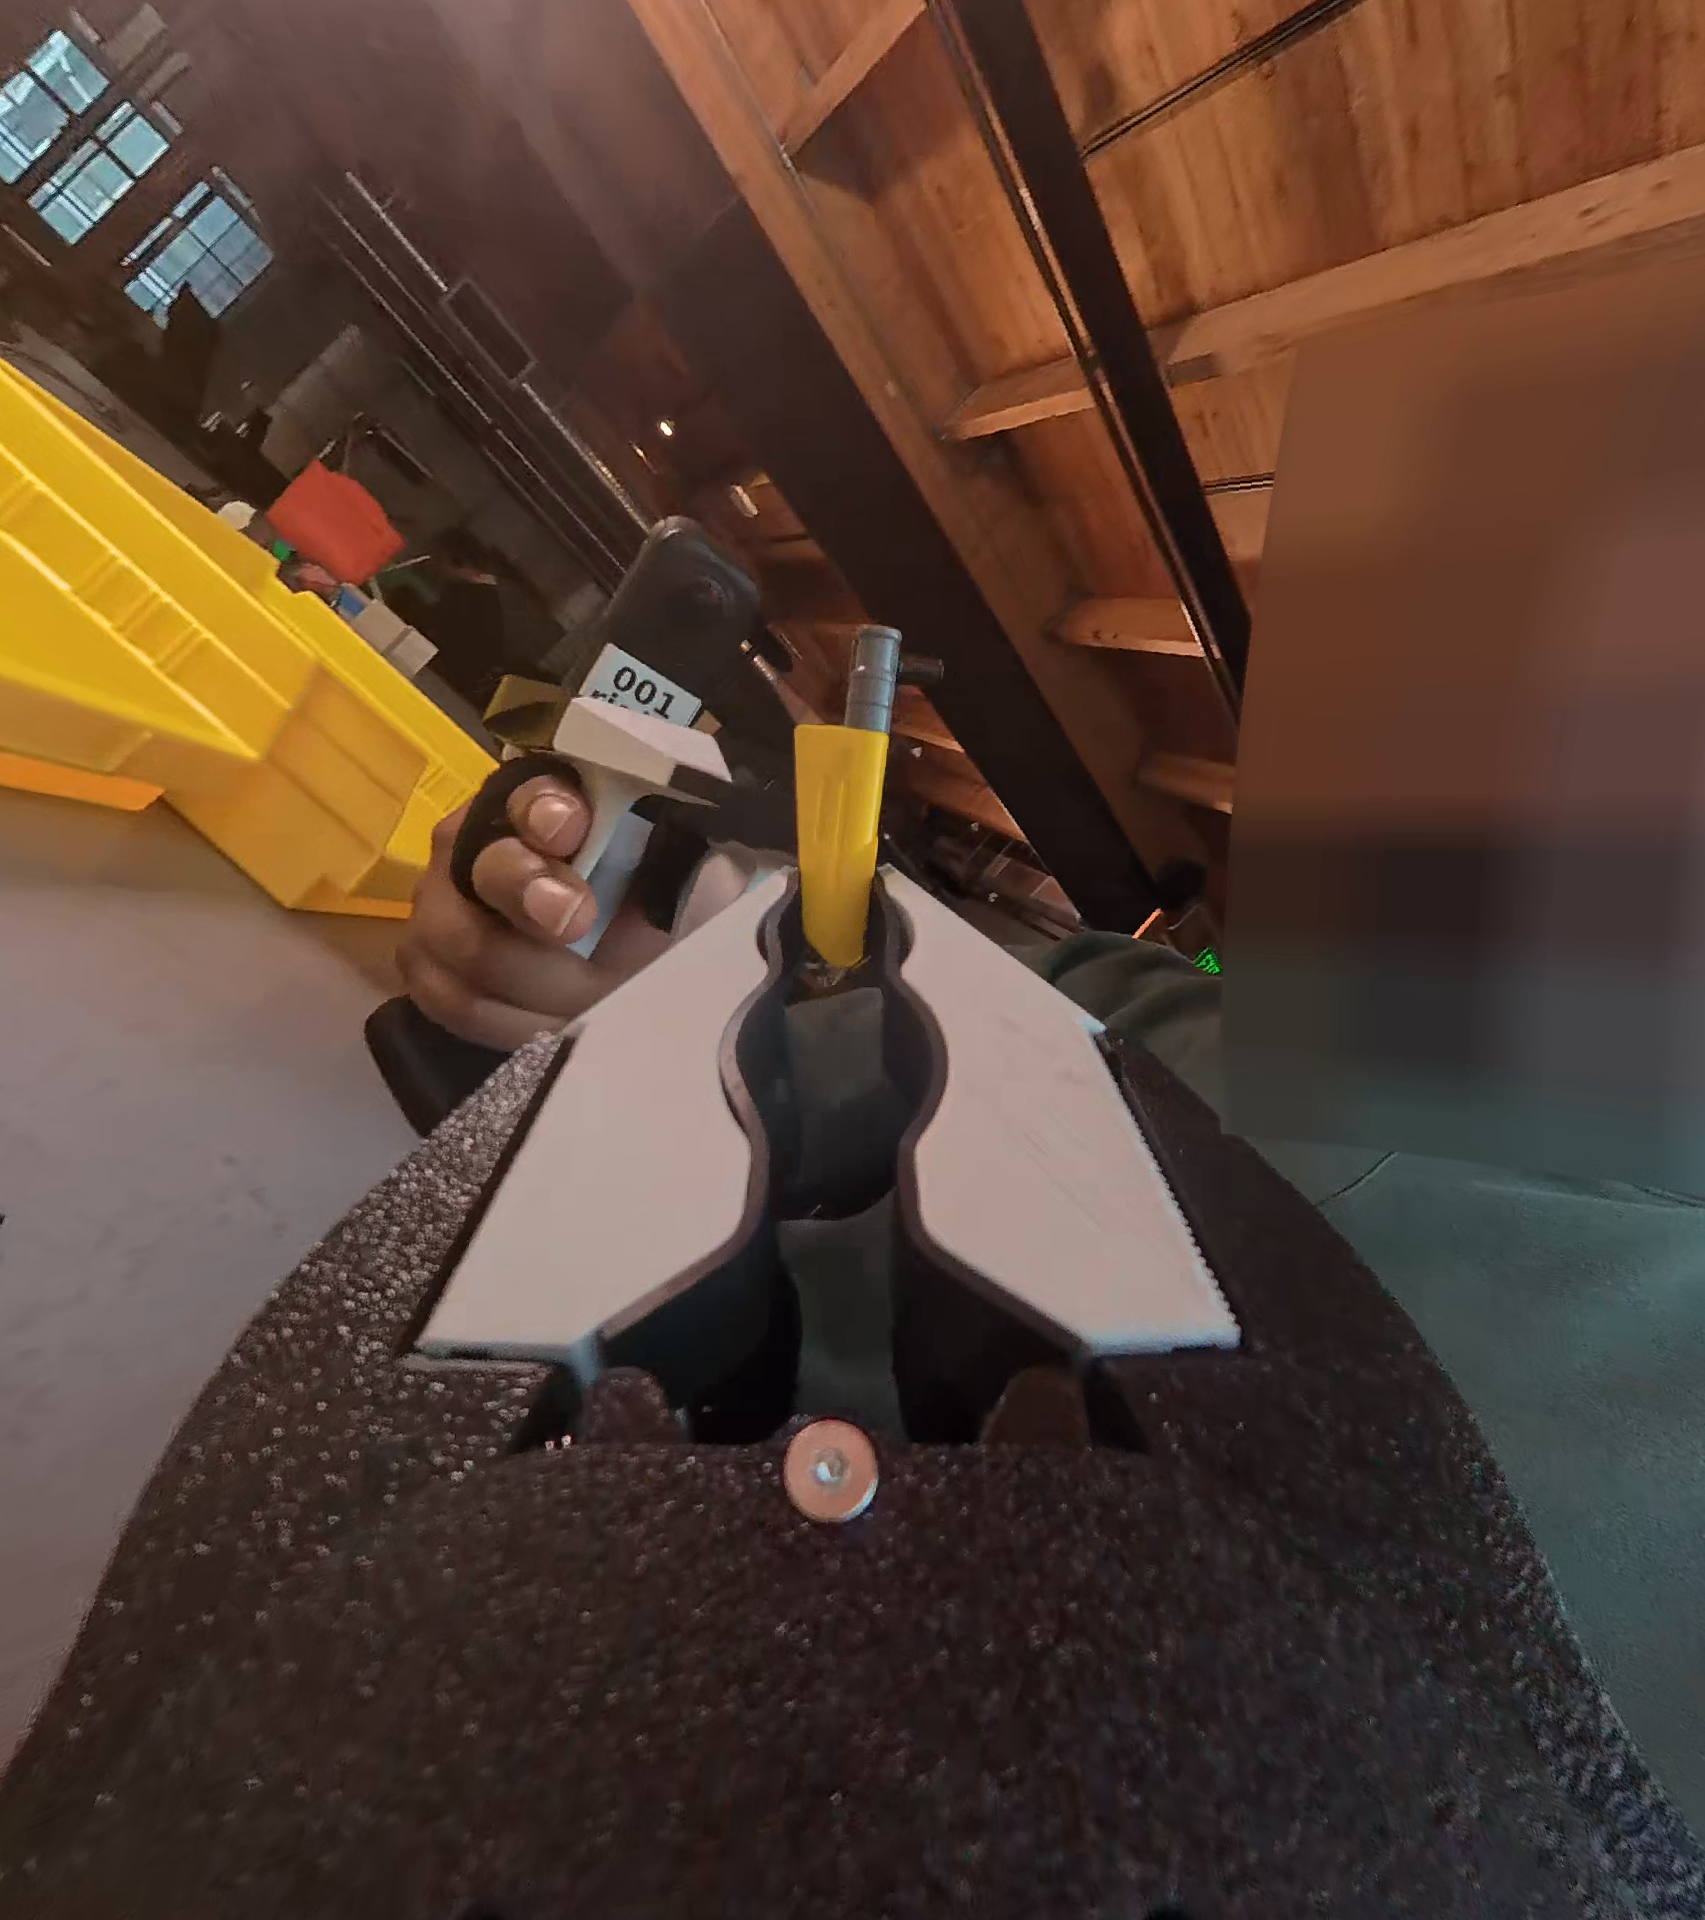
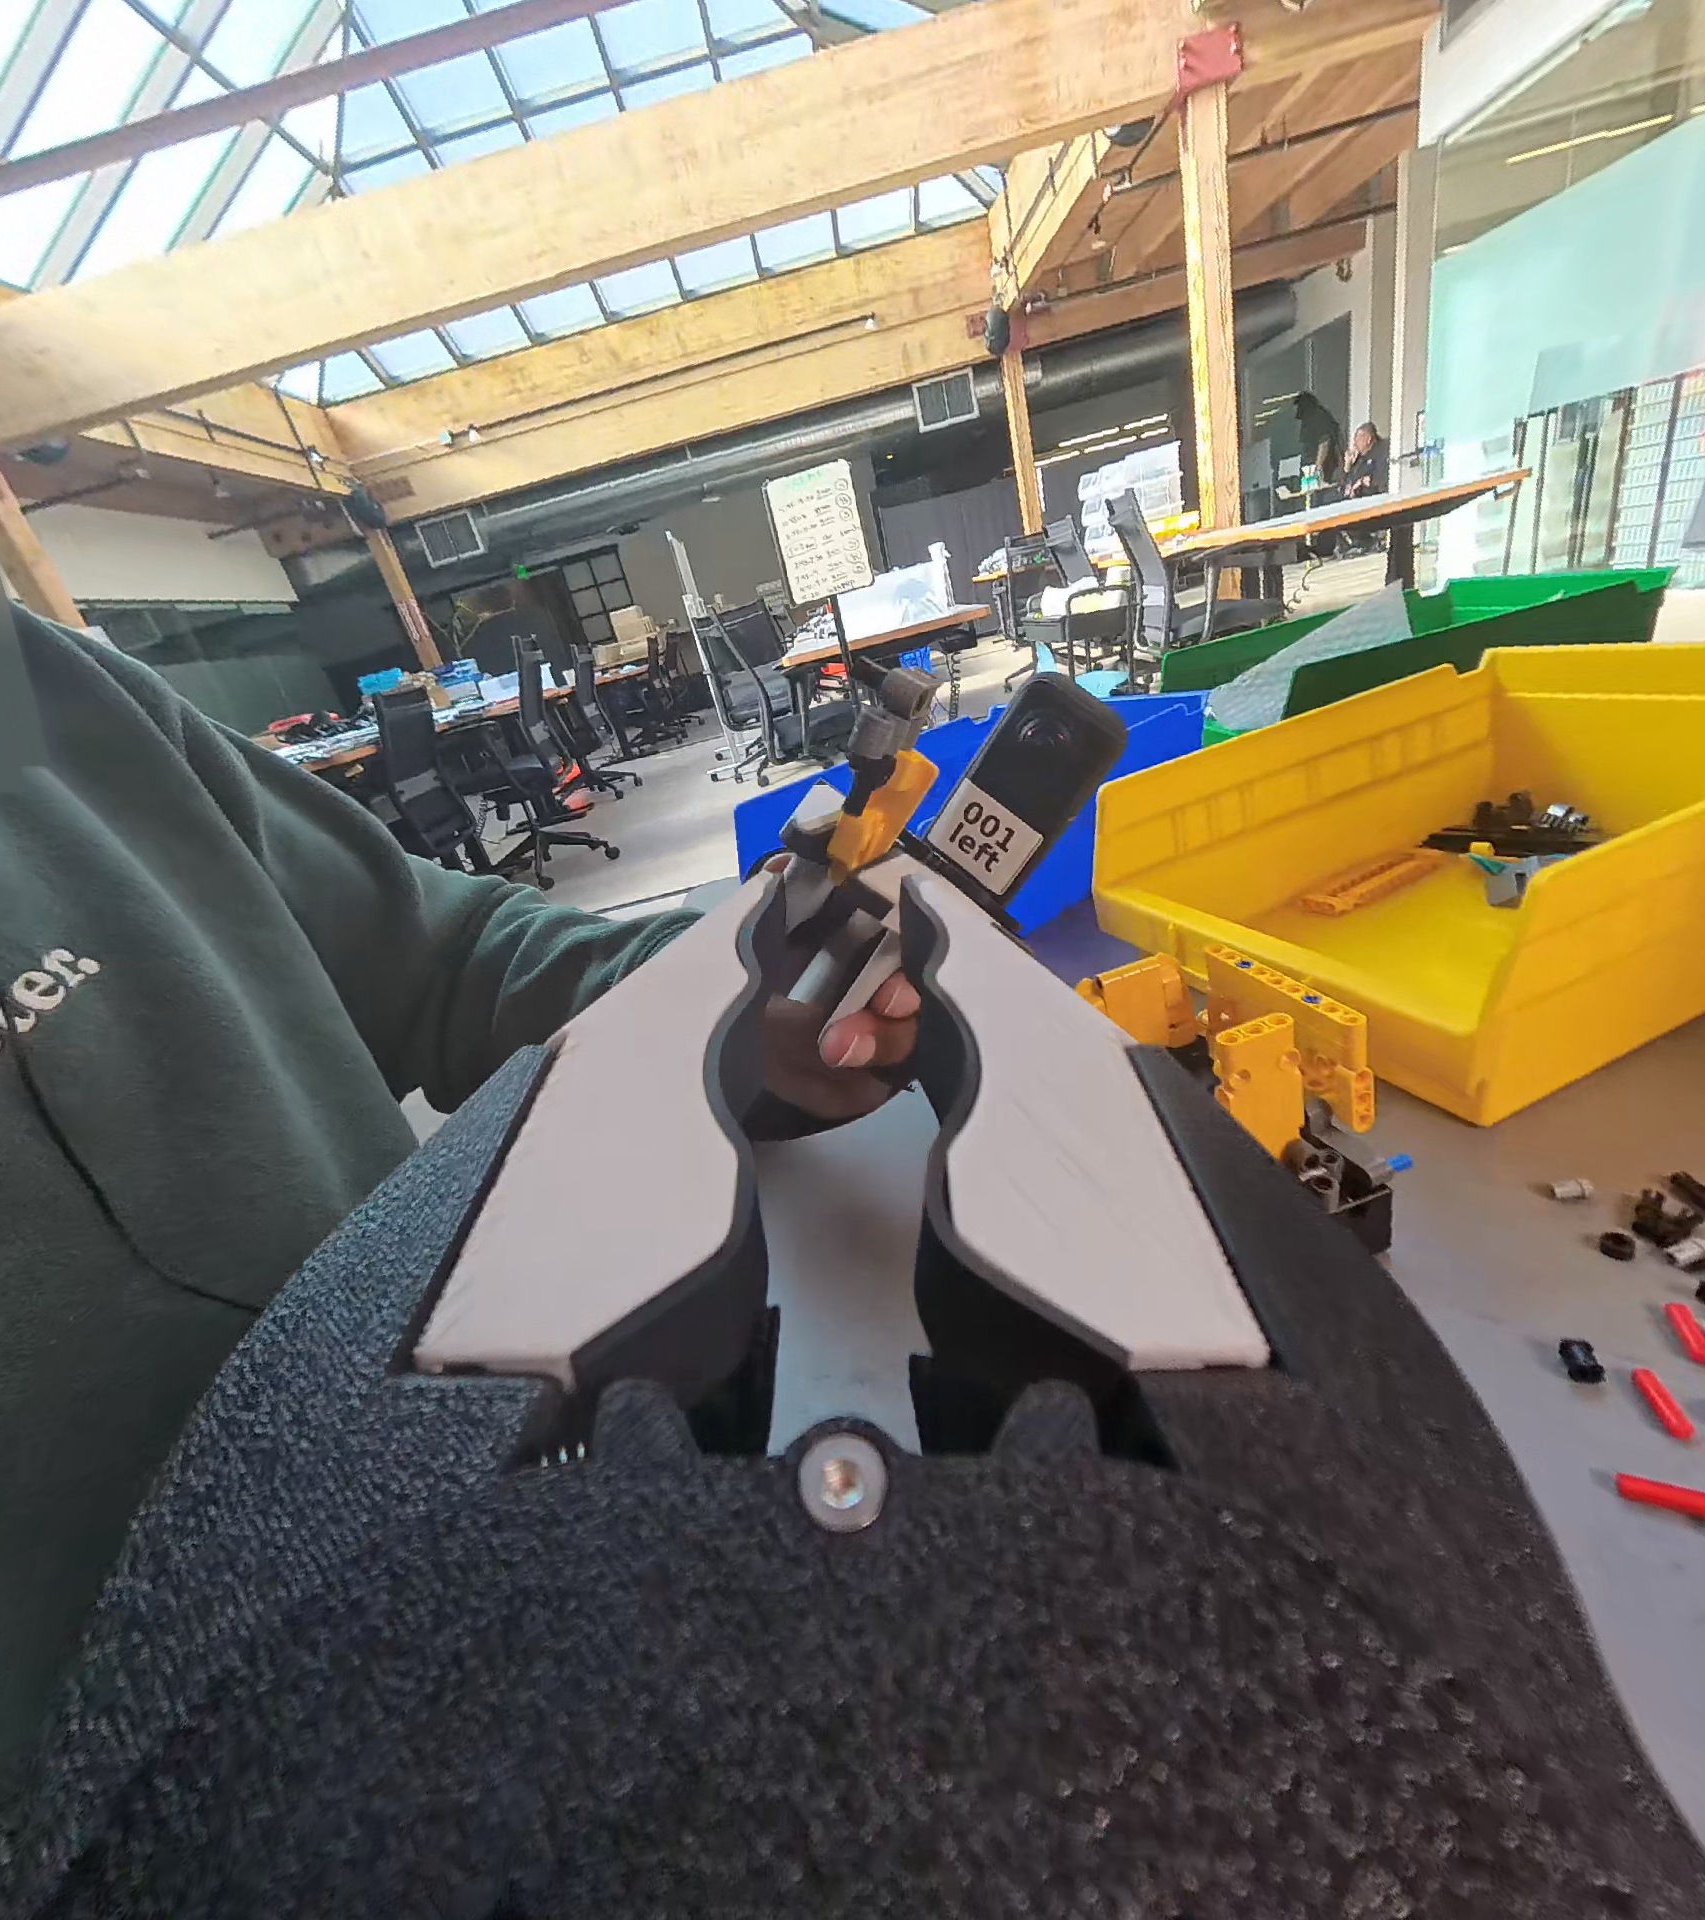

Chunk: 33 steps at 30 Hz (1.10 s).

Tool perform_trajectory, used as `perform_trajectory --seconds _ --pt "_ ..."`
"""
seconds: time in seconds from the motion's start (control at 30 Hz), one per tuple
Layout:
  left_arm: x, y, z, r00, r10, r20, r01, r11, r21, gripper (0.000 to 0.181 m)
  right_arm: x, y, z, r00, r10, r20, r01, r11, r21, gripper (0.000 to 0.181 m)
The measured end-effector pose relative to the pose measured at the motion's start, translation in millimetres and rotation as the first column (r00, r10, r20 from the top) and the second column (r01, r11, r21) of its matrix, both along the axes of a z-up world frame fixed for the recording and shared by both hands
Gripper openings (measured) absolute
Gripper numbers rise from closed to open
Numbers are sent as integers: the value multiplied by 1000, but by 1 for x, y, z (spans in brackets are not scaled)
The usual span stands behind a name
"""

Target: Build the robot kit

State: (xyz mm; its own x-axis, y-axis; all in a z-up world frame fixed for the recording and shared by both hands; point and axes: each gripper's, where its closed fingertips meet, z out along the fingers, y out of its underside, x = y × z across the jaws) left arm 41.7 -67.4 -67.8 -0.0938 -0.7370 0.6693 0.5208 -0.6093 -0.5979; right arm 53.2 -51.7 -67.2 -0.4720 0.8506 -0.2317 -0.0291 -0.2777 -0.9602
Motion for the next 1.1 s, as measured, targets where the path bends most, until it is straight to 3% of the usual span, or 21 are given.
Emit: perform_trajectory --seconds 0.13,0.3,0.43,0.87,0.97,1.1 --pt "-2 3 3 999 45 13 -44 999 -11 11 1 -6 3 1000 -4 -20 4 1000 25 20" --pt "-4 20 -14 964 224 -146 -233 971 -48 10 -8 13 -2 992 -123 -3 123 992 23 19" --pt "-5 25 -24 931 284 -227 -302 952 -47 10 -16 24 -8 984 -177 31 177 984 4 18" --pt "2 25 -39 917 267 -296 -293 955 -47 11 -23 24 -19 983 -158 90 163 986 -43 7" --pt "-6 31 -40 850 363 -382 -376 926 42 11 -26 27 -21 975 -192 110 201 977 -74 6" --pt "-20 38 -40 646 556 -523 -486 828 279 12 -30 36 -18 961 -249 118 269 941 -204 6"
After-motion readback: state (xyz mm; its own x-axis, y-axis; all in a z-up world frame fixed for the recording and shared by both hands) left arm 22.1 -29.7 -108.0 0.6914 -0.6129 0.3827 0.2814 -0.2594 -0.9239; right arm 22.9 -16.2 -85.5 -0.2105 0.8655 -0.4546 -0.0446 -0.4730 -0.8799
